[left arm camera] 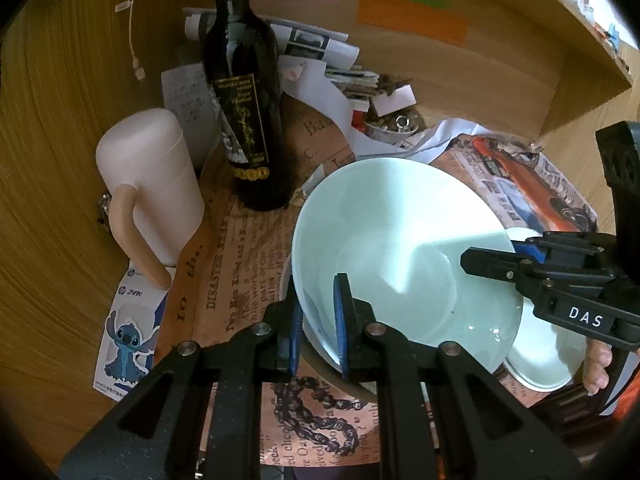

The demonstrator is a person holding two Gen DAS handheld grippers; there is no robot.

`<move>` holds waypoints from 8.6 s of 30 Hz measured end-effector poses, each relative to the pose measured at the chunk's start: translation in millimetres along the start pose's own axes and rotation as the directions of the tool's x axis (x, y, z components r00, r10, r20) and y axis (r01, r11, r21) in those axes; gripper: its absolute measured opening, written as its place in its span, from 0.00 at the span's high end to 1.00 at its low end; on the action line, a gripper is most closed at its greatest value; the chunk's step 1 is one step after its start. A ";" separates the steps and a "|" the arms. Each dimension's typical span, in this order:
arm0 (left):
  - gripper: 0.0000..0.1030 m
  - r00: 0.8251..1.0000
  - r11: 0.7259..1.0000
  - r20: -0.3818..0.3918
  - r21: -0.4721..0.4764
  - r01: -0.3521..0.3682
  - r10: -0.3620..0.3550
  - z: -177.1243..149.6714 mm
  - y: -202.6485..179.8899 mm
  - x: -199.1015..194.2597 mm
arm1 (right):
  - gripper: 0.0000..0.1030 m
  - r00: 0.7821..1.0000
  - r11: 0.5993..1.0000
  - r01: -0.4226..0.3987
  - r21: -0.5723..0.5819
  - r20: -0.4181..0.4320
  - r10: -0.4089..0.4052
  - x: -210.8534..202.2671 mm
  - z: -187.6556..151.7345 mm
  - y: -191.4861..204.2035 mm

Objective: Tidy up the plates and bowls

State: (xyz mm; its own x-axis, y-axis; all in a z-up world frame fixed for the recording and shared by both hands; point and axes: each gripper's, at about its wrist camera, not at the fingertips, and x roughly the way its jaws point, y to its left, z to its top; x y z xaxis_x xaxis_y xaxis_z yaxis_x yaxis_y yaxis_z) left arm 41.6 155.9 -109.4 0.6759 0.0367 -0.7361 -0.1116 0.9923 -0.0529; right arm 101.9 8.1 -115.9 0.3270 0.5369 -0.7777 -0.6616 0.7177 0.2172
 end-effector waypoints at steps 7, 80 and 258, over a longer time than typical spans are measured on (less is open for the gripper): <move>0.86 0.999 1.000 -0.032 -0.001 -0.009 0.009 -5.9 4.9 6.6 | 0.84 0.999 0.999 0.019 -0.045 -0.025 -0.020 7.3 -0.6 6.3; 0.62 0.993 0.996 -0.097 -0.071 0.059 -0.066 -18.1 1.6 29.5 | 0.59 0.996 0.999 0.014 -0.035 -0.087 -0.017 28.9 -5.6 -8.1; 0.02 0.791 0.970 0.562 0.166 0.178 -0.241 -34.9 -118.7 -150.9 | 0.00 0.740 0.964 0.228 0.134 0.620 -0.261 -240.4 -115.3 -24.8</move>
State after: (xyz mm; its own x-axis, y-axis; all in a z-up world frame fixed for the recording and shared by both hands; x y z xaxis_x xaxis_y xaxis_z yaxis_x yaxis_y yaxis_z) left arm -72.6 28.4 -15.6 0.9710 -0.1442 -0.1905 0.1330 0.9886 -0.0702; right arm -38.1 -189.9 -2.4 0.8330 0.4849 -0.2666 -0.4730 0.8740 0.1117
